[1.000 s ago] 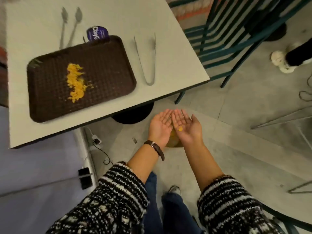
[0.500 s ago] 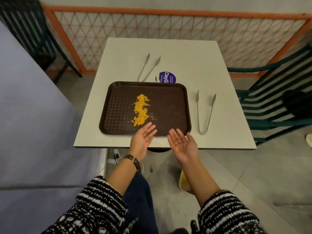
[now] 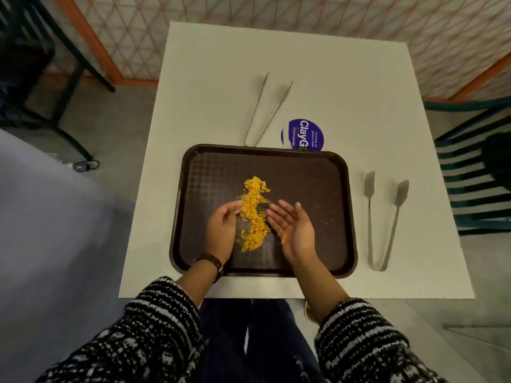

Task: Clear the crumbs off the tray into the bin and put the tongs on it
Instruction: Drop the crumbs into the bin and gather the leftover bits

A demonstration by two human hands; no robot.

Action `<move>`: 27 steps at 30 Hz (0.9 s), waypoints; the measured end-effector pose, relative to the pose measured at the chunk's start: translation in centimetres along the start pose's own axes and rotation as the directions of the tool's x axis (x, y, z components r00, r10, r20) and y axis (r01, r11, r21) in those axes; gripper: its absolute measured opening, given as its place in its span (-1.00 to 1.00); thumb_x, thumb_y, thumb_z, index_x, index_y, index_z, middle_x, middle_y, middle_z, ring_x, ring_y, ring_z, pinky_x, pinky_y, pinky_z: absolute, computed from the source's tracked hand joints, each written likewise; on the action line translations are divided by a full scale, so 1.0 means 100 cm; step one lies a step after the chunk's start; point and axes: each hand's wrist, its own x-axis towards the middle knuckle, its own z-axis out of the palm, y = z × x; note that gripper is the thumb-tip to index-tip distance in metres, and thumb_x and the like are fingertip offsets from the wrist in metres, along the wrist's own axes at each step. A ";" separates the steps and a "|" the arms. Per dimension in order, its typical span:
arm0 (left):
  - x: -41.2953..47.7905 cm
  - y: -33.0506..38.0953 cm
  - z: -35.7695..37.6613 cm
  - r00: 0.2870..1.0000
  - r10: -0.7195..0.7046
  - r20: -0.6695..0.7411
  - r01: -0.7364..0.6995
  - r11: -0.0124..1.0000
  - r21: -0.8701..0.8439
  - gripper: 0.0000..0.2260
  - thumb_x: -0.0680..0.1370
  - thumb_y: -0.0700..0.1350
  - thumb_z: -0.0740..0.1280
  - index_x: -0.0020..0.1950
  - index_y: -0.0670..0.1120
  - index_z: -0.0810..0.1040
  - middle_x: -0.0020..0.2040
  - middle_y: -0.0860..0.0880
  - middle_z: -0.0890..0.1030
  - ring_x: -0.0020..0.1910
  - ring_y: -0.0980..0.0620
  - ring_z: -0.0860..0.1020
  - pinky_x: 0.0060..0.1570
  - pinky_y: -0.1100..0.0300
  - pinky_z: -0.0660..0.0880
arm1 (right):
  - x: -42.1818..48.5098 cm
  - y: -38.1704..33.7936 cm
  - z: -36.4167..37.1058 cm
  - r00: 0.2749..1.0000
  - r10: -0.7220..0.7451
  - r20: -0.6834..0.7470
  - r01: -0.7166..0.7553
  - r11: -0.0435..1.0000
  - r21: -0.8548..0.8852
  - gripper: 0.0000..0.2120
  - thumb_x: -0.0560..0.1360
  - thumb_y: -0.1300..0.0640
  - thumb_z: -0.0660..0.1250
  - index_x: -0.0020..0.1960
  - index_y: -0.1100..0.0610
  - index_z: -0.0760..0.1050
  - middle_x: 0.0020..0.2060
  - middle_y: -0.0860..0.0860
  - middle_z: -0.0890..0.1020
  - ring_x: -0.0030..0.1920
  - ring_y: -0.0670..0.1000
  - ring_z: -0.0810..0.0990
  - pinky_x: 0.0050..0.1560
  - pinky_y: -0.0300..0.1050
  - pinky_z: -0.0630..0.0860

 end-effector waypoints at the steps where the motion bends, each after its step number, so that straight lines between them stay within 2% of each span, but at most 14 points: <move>1: 0.004 -0.001 -0.001 1.000 0.007 0.000 -0.007 1.000 0.007 -0.80 0.54 -0.32 0.22 0.08 -0.21 0.59 0.02 -0.03 0.62 -0.13 0.41 0.54 -0.07 0.58 0.41 | 0.004 0.001 0.005 0.999 -0.035 0.016 0.036 0.998 -0.060 -0.63 0.63 0.02 0.04 0.04 0.24 0.51 -0.03 0.20 0.62 -0.02 0.11 0.62 0.13 -0.02 0.50; 4: 0.017 -0.006 -0.004 0.999 -0.022 -0.039 0.021 1.000 -0.010 -0.80 0.54 -0.32 0.24 0.11 -0.22 0.59 0.03 -0.04 0.61 -0.15 0.47 0.52 -0.06 0.58 0.41 | 0.019 0.004 0.018 0.985 -0.152 0.086 0.169 0.952 -0.255 -0.66 0.62 0.08 0.08 0.00 0.25 0.56 -0.06 0.21 0.65 -0.08 0.07 0.65 0.05 -0.08 0.55; 7: 0.021 -0.007 -0.009 0.994 -0.062 -0.091 0.058 0.997 -0.045 -0.79 0.53 -0.34 0.25 0.14 -0.28 0.57 0.02 -0.05 0.60 -0.17 0.47 0.53 -0.08 0.58 0.42 | 0.036 0.002 0.028 0.952 -0.245 0.183 0.299 0.872 -0.389 -0.64 0.58 0.03 0.13 -0.07 0.24 0.61 -0.06 0.21 0.66 -0.02 0.11 0.65 0.07 -0.06 0.55; 10: 0.021 -0.009 -0.011 0.991 -0.091 -0.103 0.084 0.994 -0.072 -0.78 0.53 -0.35 0.24 0.15 -0.29 0.55 0.04 -0.06 0.59 -0.16 0.46 0.54 -0.09 0.56 0.43 | 0.060 0.000 0.036 0.900 -0.327 0.287 0.433 0.731 -0.527 -0.58 0.54 -0.03 0.14 -0.06 0.26 0.64 -0.08 0.17 0.68 0.00 0.09 0.65 0.13 -0.05 0.53; 13: 0.020 -0.009 -0.017 0.984 -0.116 -0.131 0.099 0.986 -0.133 -0.77 0.52 -0.39 0.23 0.15 -0.33 0.54 0.07 -0.14 0.60 -0.14 0.40 0.57 -0.05 0.51 0.46 | 0.084 0.001 0.038 0.832 -0.363 0.419 0.554 0.582 -0.595 -0.55 0.54 -0.04 0.12 0.03 0.27 0.62 0.04 0.12 0.65 0.10 -0.10 0.60 0.21 -0.21 0.46; 14: 0.020 -0.010 -0.018 0.982 -0.127 -0.138 0.106 0.983 -0.149 -0.76 0.51 -0.40 0.23 0.15 -0.33 0.54 0.06 -0.14 0.60 -0.15 0.40 0.57 -0.06 0.51 0.46 | 0.092 0.002 0.037 0.815 -0.353 0.460 0.579 0.538 -0.612 -0.58 0.56 -0.01 0.11 0.06 0.27 0.60 0.10 0.10 0.62 0.18 -0.12 0.55 0.27 -0.24 0.40; 16: 0.019 -0.012 -0.020 0.980 -0.143 -0.141 0.117 0.977 -0.177 -0.76 0.50 -0.39 0.24 0.14 -0.31 0.56 0.03 -0.10 0.61 -0.14 0.38 0.58 -0.08 0.51 0.46 | 0.103 0.003 0.034 0.786 -0.303 0.538 0.617 0.426 -0.661 -0.61 0.57 0.03 0.09 0.13 0.26 0.57 0.20 0.11 0.57 0.33 -0.04 0.43 0.42 -0.17 0.24; 18: 0.016 -0.015 -0.022 0.978 -0.146 -0.150 0.115 0.973 -0.199 -0.77 0.50 -0.37 0.26 0.12 -0.26 0.57 0.01 -0.05 0.62 -0.12 0.36 0.58 -0.06 0.50 0.47 | 0.106 0.004 0.030 0.752 -0.218 0.622 0.658 0.284 -0.697 -0.55 0.57 -0.02 0.06 0.20 0.26 0.54 0.25 0.13 0.54 0.39 0.01 0.36 0.48 -0.14 0.07; 20: 0.013 -0.017 -0.024 0.976 -0.153 -0.154 0.120 0.972 -0.204 -0.78 0.51 -0.34 0.27 0.12 -0.21 0.58 0.00 -0.01 0.62 -0.07 0.32 0.57 0.00 0.48 0.47 | 0.102 0.006 0.025 0.702 -0.114 0.703 0.712 0.143 -0.688 -0.51 0.56 -0.05 0.04 0.27 0.24 0.49 0.30 0.12 0.51 0.41 -0.03 0.31 0.50 -0.15 0.00; 22: 0.010 -0.020 -0.025 0.977 -0.161 -0.136 0.132 0.970 -0.202 -0.77 0.53 -0.32 0.24 0.13 -0.18 0.58 0.04 -0.01 0.62 -0.01 0.25 0.56 0.05 0.44 0.47 | 0.094 0.008 0.018 0.637 -0.009 0.771 0.771 0.046 -0.636 -0.51 0.58 -0.05 0.04 0.30 0.24 0.46 0.33 0.12 0.48 0.42 -0.03 0.30 0.51 -0.15 0.02; 25: 0.009 -0.023 -0.026 0.982 -0.162 -0.096 0.145 0.976 -0.159 -0.75 0.54 -0.32 0.22 0.15 -0.14 0.57 0.08 -0.02 0.60 0.05 0.19 0.55 0.15 0.36 0.45 | 0.077 0.017 0.006 0.576 0.113 0.810 0.812 0.039 -0.582 -0.42 0.59 -0.15 -0.02 0.28 0.27 0.48 0.30 0.14 0.51 0.38 -0.02 0.37 0.50 -0.15 0.11; 27: 0.009 -0.020 -0.026 0.984 -0.151 -0.094 0.137 0.981 -0.137 -0.75 0.54 -0.31 0.22 0.16 -0.15 0.56 0.09 -0.02 0.60 0.03 0.22 0.54 0.12 0.42 0.44 | 0.064 0.020 0.001 0.592 0.115 0.798 0.791 0.108 -0.602 -0.38 0.59 -0.19 -0.03 0.25 0.28 0.50 0.25 0.15 0.55 0.33 0.01 0.44 0.47 -0.09 0.22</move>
